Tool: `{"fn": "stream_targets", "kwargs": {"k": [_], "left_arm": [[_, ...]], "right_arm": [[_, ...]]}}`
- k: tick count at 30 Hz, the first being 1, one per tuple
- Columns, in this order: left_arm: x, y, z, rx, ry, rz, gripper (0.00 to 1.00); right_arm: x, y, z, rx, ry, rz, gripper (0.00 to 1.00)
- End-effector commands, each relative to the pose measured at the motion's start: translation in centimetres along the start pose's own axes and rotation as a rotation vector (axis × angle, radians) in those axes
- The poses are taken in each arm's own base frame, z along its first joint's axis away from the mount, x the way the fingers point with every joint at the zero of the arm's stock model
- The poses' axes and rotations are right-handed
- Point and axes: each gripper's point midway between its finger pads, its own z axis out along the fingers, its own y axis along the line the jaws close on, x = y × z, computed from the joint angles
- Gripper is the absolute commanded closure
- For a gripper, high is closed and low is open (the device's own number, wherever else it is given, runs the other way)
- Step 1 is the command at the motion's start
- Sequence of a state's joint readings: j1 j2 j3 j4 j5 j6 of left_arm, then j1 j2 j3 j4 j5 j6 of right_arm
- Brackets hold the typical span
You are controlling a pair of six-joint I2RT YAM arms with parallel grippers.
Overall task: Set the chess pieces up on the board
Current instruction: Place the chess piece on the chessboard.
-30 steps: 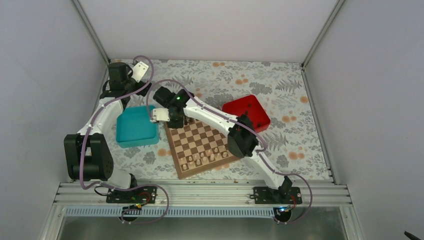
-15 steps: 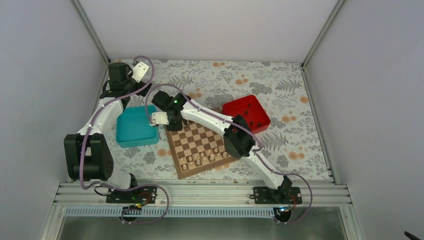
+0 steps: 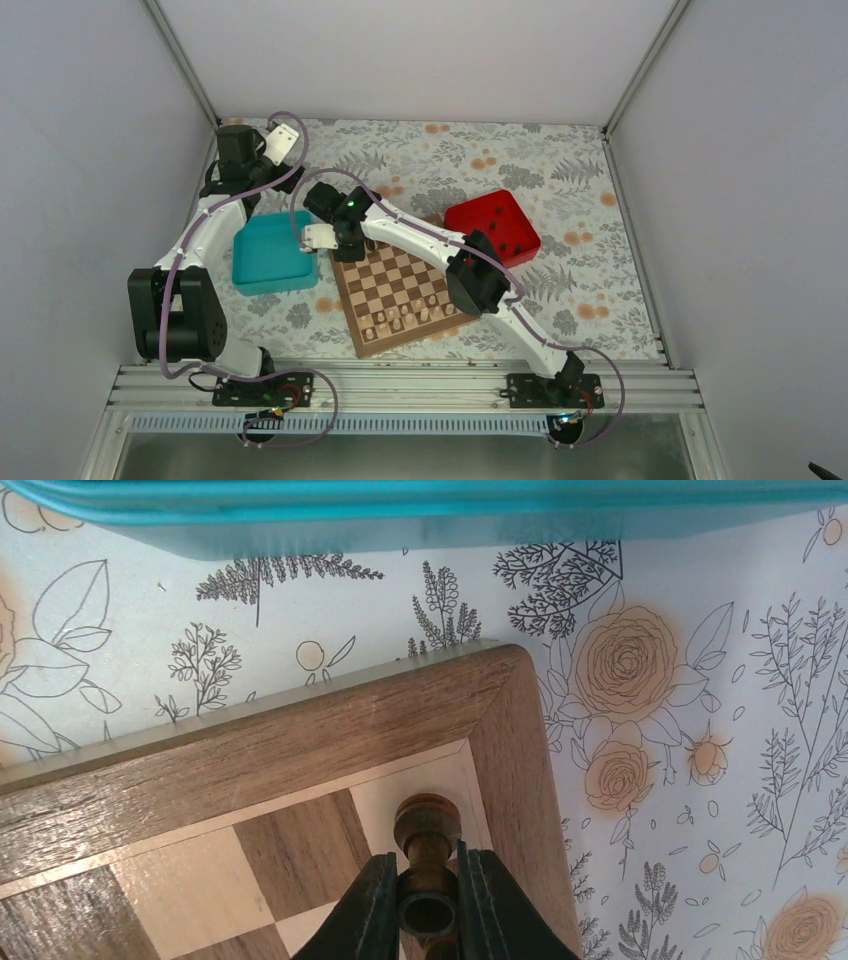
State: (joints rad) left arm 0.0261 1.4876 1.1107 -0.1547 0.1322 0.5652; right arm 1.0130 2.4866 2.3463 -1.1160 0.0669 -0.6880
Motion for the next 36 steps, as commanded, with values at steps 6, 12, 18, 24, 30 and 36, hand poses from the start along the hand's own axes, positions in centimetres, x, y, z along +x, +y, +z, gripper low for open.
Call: {"fn": "stream_targets", "kwargs": {"k": [6,12,18,24,30,36], "left_arm": [[-0.8,0.1,-0.3,0.018,-0.022,0.003,0.0],[-0.7,0.1,-0.2,0.019,-0.021,0.003,0.0],[-0.8,0.0,-0.2,0.021,-0.023,0.003,0.0],[-0.8,0.1,-0.2,0.019,-0.023,0.004,0.0],[-0.8,0.0,-0.2,0.022,-0.024,0.002,0.0],[-0.8,0.0,-0.2,0.021,-0.024,0.0,0.0]], "right_arm": [[-0.1,-0.3,0.4,0.016,0.003,-0.013,0.88],[-0.1,0.0,0.2,0.0,0.001,-0.014,0.88],[0.3,0.4,0.4,-0.015,0.016,-0.012,0.88],[0.2,0.1,0.4,-0.002,0.012,-0.011,0.82],[-0.1,-0.2,0.1,0.011,-0.001,-0.006,0.7],[-0.6,-1.1,-0.8,0.047,-0.025,0.004,0.67]]}}
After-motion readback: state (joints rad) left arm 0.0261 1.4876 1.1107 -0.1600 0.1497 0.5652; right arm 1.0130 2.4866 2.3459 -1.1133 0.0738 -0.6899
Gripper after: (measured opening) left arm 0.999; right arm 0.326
